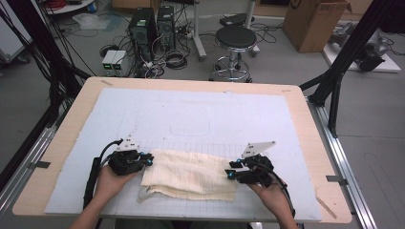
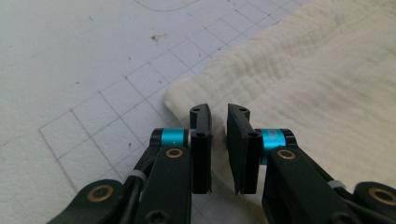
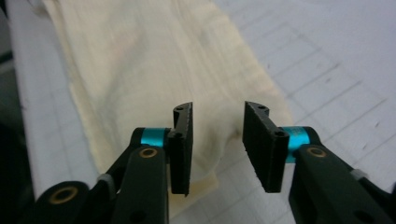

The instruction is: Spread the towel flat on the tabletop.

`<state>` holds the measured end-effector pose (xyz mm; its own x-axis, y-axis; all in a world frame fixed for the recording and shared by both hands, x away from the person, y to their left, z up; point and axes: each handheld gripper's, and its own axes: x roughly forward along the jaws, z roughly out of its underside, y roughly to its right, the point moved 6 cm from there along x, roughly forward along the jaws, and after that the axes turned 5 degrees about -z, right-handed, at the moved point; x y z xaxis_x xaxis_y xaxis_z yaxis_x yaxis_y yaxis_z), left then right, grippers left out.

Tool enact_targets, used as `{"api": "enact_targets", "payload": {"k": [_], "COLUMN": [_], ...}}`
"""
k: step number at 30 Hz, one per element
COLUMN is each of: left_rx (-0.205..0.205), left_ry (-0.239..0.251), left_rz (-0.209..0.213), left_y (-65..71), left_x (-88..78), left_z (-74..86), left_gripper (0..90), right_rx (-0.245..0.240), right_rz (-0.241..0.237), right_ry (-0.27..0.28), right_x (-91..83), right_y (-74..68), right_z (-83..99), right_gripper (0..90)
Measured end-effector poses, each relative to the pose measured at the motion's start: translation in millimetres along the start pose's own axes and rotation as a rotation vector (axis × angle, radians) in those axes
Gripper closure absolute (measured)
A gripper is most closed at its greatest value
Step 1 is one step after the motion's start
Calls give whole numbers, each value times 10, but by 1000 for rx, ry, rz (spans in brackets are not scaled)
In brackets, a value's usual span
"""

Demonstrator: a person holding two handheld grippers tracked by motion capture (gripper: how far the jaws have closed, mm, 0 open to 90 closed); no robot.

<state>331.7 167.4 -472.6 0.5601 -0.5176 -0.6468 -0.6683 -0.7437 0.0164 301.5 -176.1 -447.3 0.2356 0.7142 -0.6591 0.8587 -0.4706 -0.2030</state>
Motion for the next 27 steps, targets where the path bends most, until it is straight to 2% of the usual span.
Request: {"api": "enact_targets", "payload": {"k": [1,3,5,7,9,14,17,19,22,24,26,27], "left_rx": [3,10,21,29,39,52,43,39,14,-16,-62,-77], "left_ry": [-1,-2,-6,-13,-16,-34,-36,-34,-10,8,35,33], "left_rz": [-1,2,7,12,25,43,54,56,62,40,16,4], "left_y": [-1,8,18,27,37,49,45,41,24,-39,-106,-141], "left_x": [-1,-3,-2,-5,-9,-16,-23,-28,-31,-38,-35,-22], "left_z": [2,5,10,17,24,68,84,81,52,8,-37,-53], "left_gripper": [793,799,814,831,859,866,859,833,763,701,691,680], "right_rx": [2,-10,8,29,58,113,108,93,40,51,40,45], "right_rz": [-11,3,21,36,65,64,71,64,87,64,64,63], "right_ry": [24,55,74,74,31,-43,-105,-99,-77,-75,-79,-83], "right_x": [-49,-125,-174,-146,-54,206,319,315,327,324,327,327], "right_y": [-5,14,68,148,240,380,367,337,289,287,289,284], "right_z": [-43,-113,-170,-182,-151,-48,30,32,70,78,71,69], "right_gripper": [618,615,616,624,631,636,647,709,795,832,842,845]}}
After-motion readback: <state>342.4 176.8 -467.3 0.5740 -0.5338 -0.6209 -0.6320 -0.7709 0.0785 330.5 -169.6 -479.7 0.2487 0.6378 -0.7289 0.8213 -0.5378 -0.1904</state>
